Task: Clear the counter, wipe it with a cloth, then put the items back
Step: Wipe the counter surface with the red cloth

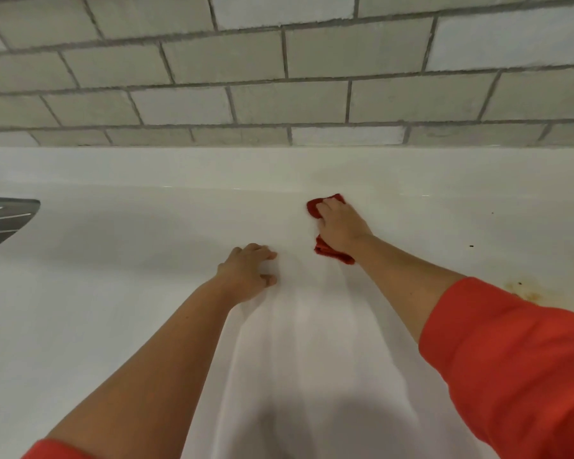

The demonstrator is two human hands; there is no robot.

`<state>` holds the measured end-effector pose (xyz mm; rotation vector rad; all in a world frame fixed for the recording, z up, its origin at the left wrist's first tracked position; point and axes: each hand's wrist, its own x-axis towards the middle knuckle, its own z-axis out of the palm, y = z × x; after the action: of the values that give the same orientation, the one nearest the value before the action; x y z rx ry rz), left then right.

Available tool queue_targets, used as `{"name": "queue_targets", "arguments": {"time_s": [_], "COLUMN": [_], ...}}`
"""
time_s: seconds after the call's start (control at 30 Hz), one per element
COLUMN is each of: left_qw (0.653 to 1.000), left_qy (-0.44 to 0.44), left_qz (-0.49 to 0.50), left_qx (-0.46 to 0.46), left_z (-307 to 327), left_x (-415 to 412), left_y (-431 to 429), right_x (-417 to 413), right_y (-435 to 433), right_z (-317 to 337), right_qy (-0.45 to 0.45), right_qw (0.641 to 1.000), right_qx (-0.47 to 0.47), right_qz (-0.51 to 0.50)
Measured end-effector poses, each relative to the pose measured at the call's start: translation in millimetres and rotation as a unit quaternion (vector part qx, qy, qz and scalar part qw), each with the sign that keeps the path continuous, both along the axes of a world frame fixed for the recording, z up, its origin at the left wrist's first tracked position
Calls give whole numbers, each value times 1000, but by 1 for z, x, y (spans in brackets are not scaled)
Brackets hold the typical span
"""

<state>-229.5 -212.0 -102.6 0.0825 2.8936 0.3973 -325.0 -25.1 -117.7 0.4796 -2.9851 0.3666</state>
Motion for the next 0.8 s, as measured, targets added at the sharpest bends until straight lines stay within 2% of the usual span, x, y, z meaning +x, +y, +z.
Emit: {"name": "queue_targets", "arguments": {"time_s": [0.13, 0.23, 0.33, 0.4, 0.53, 0.8], "left_qw": [1000, 989, 962, 954, 952, 949], "left_qy": [-16, 18, 112, 136, 123, 94], "left_qz": [2, 40, 89, 89, 47, 1], "left_qx": [10, 141, 233, 252, 276, 300], "left_z": [6, 12, 21, 27, 37, 47], "left_x": [9, 25, 43, 53, 76, 140], "left_y": [2, 1, 0, 4, 15, 14], "right_x": [41, 71, 102, 127, 179, 285], "right_y": [-12, -15, -19, -24, -34, -53], "right_z": [0, -1, -2, -2, -5, 0], "right_qy": [-24, -41, -48, -27, -4, -33], "right_qw": [996, 991, 986, 980, 970, 980], "right_qx": [-3, -15, -17, -17, -6, 8], "right_qz": [92, 129, 158, 194, 242, 197]}}
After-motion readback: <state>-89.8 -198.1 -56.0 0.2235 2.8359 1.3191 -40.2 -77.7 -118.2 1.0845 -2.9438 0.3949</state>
